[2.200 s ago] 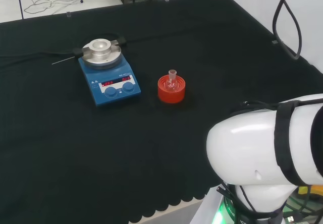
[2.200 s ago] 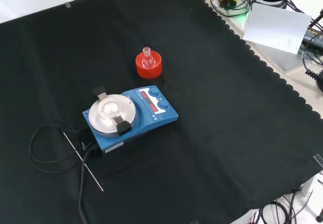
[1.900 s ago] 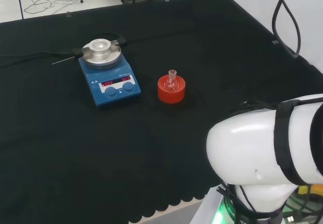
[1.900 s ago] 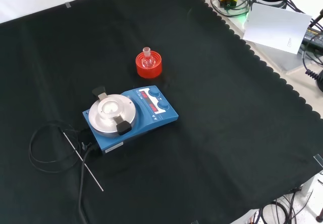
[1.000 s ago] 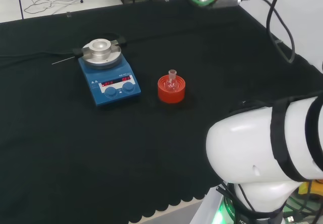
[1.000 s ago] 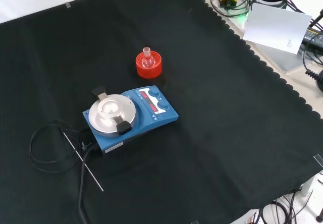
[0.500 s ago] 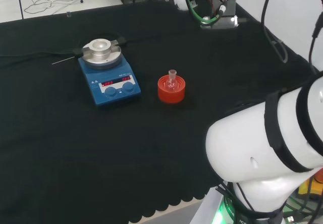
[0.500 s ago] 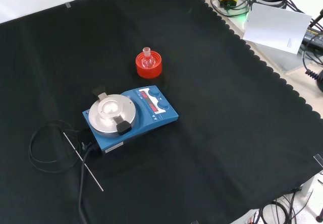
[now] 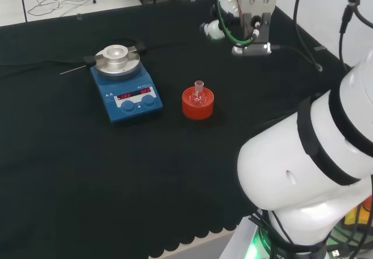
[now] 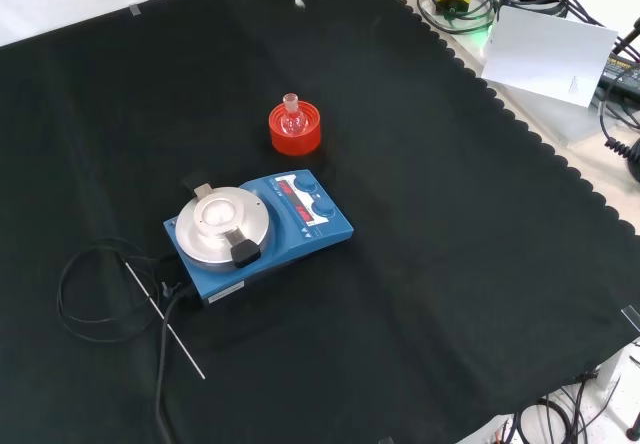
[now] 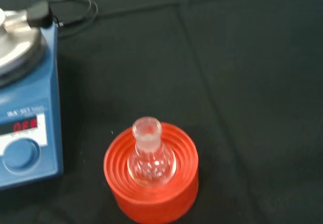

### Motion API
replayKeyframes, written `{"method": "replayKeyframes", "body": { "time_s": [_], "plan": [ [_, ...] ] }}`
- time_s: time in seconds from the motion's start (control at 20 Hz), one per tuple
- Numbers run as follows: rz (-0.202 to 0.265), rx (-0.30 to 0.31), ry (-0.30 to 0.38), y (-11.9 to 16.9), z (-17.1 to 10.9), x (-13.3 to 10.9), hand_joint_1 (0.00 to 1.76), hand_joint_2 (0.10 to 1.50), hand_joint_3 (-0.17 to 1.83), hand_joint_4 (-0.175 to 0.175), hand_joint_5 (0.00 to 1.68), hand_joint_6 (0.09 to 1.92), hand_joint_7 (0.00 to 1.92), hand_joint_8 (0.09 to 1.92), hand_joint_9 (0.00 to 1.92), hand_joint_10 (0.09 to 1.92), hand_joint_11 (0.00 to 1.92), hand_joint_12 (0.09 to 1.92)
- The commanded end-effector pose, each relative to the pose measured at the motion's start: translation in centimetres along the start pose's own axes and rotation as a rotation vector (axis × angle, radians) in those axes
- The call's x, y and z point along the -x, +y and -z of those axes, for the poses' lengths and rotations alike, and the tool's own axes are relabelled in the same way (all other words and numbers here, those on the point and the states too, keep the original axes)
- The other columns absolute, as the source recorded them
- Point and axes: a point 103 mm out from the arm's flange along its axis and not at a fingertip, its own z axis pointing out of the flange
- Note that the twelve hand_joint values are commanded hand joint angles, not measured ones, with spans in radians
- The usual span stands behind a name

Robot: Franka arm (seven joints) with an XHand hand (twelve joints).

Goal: Pick up the round-bottom flask.

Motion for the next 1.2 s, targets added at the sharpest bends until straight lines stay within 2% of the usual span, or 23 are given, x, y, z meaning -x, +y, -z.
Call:
{"method": "replayKeyframes", "body": {
  "time_s": [0.05, 0.25, 0.4, 0.9, 1.2],
  "plan": [
    [0.0, -0.057, 0.029, 1.3, -6.3, 0.3, 0.67, 1.01, 0.21, -0.058, 0.48, 0.23, 0.11, 0.63, 0.24, 0.71, 0.0, 1.32],
    [0.01, -0.085, 0.032, 1.7, -9.0, -0.4, 0.77, 0.84, 0.45, -0.058, 0.53, 0.19, 0.11, 0.63, 0.26, 0.71, 0.0, 1.34],
    [0.008, -0.08, 0.052, 2.1, -10.2, -0.7, 0.8, 0.77, 0.53, -0.056, 0.55, 0.19, 0.11, 0.63, 0.27, 0.71, 0.0, 1.35],
    [0.021, -0.08, 0.07, 2.7, -12.4, -0.9, 0.85, 0.69, 0.6, -0.053, 0.62, 0.24, 0.13, 0.64, 0.31, 0.71, 0.0, 1.36],
    [0.037, -0.044, 0.071, 2.7, -13.4, -1.2, 0.88, 0.65, 0.63, -0.055, 0.63, 0.34, 0.14, 0.65, 0.34, 0.7, 0.0, 1.38]
  ]
}}
